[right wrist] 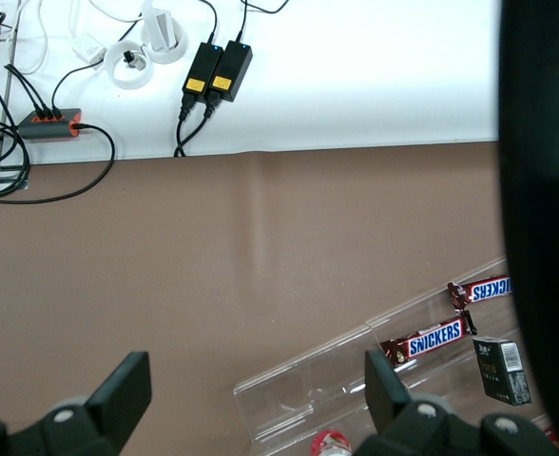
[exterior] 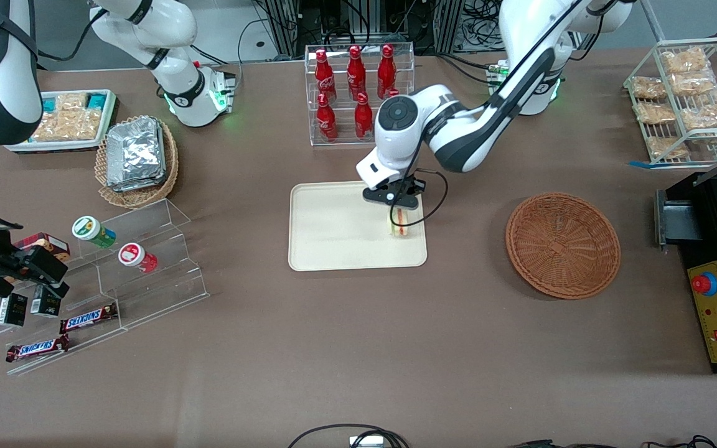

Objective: Place sandwich from basket to tray
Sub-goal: 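Lower the sandwich onto the tray and open the left gripper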

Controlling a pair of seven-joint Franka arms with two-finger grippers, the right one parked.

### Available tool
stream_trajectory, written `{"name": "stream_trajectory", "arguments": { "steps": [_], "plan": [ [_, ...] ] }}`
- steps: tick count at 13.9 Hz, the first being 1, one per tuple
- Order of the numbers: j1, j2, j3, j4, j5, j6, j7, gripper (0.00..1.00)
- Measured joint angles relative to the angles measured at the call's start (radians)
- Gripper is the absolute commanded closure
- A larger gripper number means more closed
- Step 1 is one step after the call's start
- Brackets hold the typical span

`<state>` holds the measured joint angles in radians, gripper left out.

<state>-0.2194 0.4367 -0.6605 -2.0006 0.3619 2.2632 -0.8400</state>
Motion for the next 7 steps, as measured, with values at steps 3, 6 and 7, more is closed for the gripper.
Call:
{"name": "stream_trajectory", "arguments": {
  "steps": [3, 6, 7],
  "plan": [
    [-0.017, 0.066, 0.0, 0.001, 0.056, 0.01, -0.044, 0.86],
    [-0.018, 0.098, 0.001, 0.001, 0.08, 0.012, -0.045, 0.68],
    [-0.018, 0.107, 0.001, 0.001, 0.088, 0.012, -0.045, 0.55]
  ]
}}
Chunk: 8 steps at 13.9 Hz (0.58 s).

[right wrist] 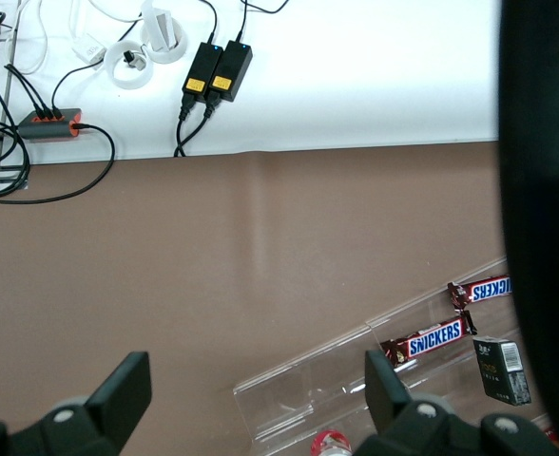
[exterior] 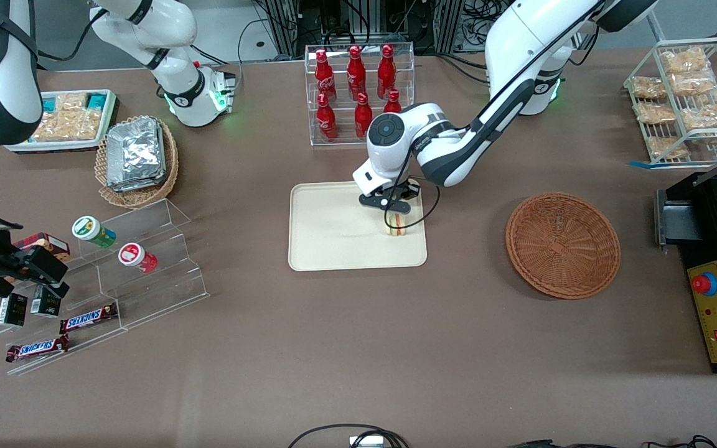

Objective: Place sandwich from basket to tray
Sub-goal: 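Lower the sandwich onto the tray and open the left gripper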

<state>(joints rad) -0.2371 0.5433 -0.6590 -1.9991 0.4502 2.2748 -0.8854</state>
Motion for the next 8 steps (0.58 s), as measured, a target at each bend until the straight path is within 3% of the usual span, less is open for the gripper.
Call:
{"name": "stream_trajectory", "arguments": {
  "steps": [1, 4, 8],
  "plan": [
    [0.0, 0.007, 0.0, 0.0, 0.002, 0.0, 0.0, 0.44],
    [-0.001, 0.013, 0.0, 0.001, 0.003, 0.0, -0.015, 0.01],
    [-0.001, 0.011, 0.0, 0.026, 0.006, 0.0, -0.116, 0.0]
  ]
}}
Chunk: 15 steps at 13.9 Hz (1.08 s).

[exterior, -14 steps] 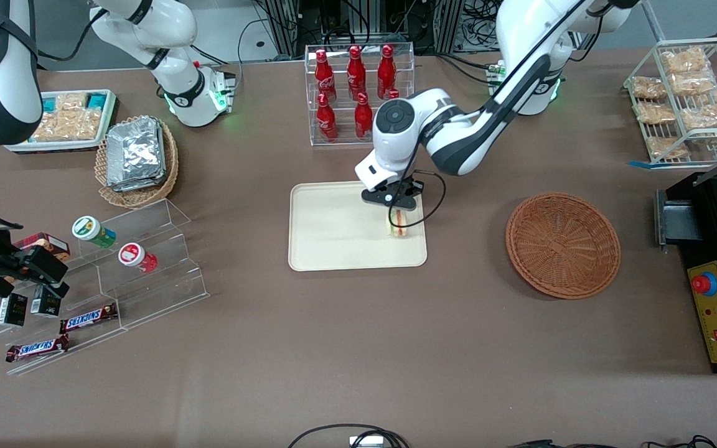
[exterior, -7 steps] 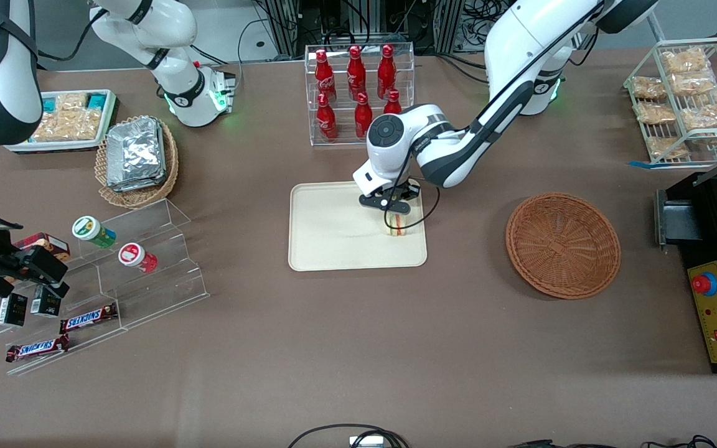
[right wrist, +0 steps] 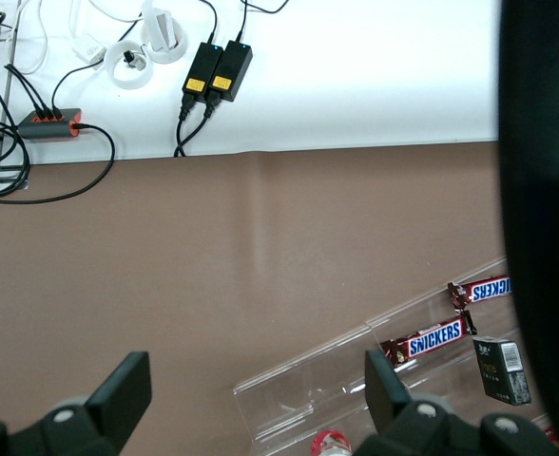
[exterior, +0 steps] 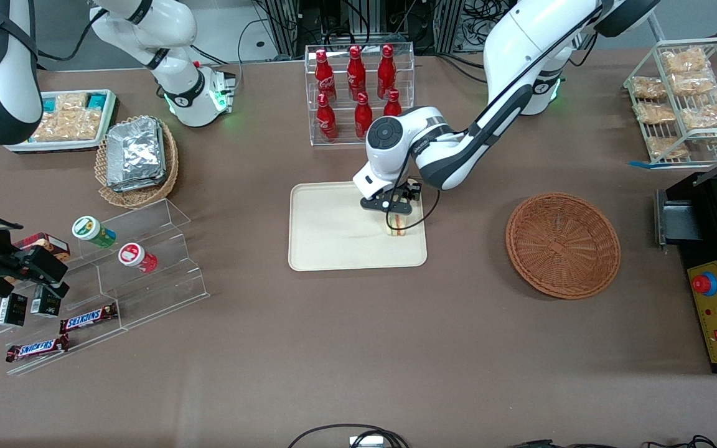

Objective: Place sandwich from basket to tray

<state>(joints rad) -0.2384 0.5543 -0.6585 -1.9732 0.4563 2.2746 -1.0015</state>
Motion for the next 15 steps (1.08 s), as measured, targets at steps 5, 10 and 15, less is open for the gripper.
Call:
{"name": "stream_trajectory", "arguments": {
  "steps": [5, 10, 15],
  "plan": [
    [0.03, -0.035, 0.012, 0.157, 0.001, -0.164, -0.063, 0.0],
    [0.173, -0.106, 0.015, 0.279, 0.001, -0.292, -0.064, 0.0],
    [0.276, -0.156, 0.016, 0.314, 0.001, -0.371, -0.063, 0.0]
  ]
}}
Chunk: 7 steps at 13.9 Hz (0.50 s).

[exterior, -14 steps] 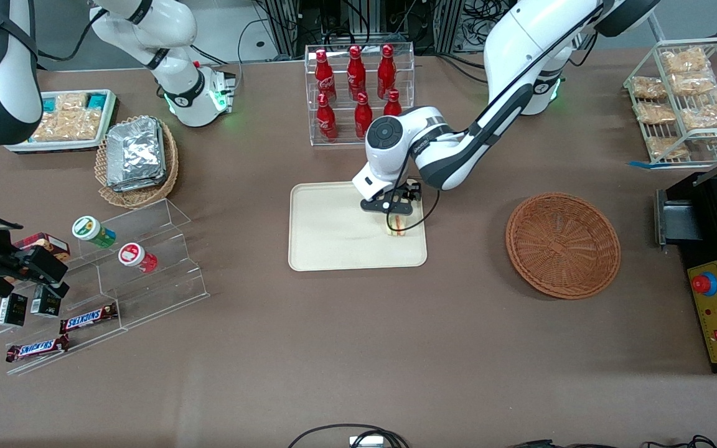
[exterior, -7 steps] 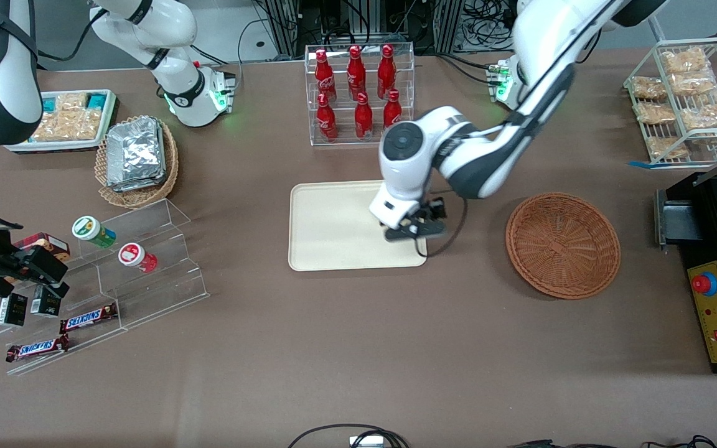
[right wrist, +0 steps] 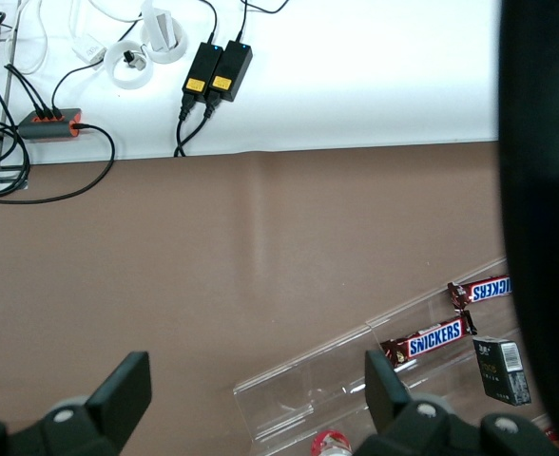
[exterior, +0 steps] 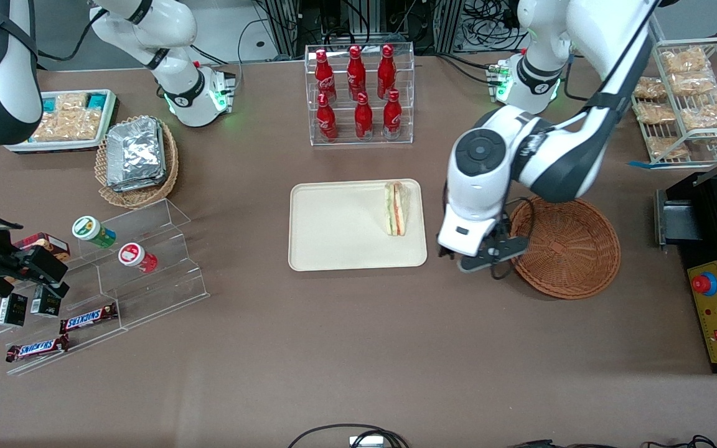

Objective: Place sandwich from basket to tray

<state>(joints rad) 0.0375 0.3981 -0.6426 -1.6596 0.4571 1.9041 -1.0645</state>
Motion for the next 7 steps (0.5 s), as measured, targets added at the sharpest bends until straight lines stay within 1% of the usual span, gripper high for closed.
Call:
{"name": "stream_trajectory", "arguments": {
  "steps": [5, 7],
  "plan": [
    [0.049, -0.007, 0.0, 0.023, 0.0, -0.035, 0.002, 0.0],
    [0.078, -0.02, 0.001, 0.025, -0.005, -0.036, 0.032, 0.0]
  ]
}}
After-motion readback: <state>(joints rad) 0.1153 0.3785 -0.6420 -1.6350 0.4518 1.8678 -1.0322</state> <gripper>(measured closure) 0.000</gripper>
